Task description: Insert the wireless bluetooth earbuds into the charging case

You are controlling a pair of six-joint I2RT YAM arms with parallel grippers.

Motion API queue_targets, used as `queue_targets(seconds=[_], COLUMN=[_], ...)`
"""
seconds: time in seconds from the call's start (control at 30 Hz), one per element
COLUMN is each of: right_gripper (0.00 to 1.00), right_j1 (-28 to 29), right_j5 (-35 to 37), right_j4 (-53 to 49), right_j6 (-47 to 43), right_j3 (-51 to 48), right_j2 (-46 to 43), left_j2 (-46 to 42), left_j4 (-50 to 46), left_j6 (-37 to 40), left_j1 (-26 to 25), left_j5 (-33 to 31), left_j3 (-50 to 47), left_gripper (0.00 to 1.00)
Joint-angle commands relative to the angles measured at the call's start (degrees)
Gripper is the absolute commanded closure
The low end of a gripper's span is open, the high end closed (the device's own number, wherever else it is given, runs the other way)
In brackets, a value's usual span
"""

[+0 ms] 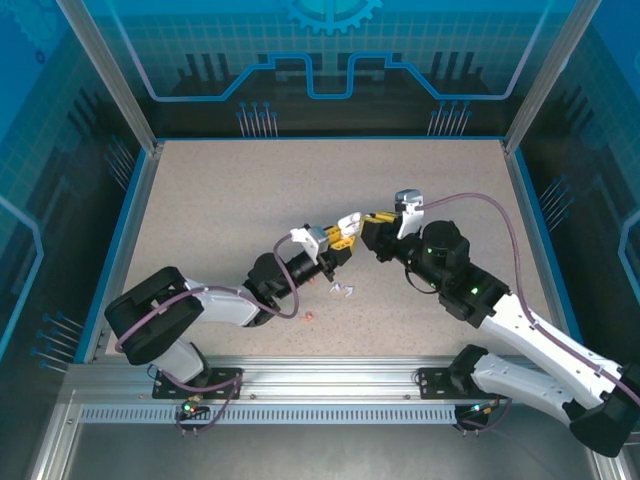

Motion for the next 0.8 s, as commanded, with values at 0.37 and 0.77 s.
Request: queue_targets(seconds=[0.37, 0.77], right_gripper=[0.73, 0.73], right_j1=[4.21, 6.54], right_j5=[6.69, 10.17], right_j4=[6.25, 5.38], right_j6=[-2.21, -3.5], right_j3=[-1.58, -2.15], right_j2=[2.79, 4.56], left_j2=[2.39, 3.06], left_j4=[2.25, 2.29], left_j6=[3.9, 4.41], left_j1=[-3.49, -4.46], left_j5=[-8.51, -11.39], left_j3=[3.7, 4.43], left_gripper=[1.0, 1.0])
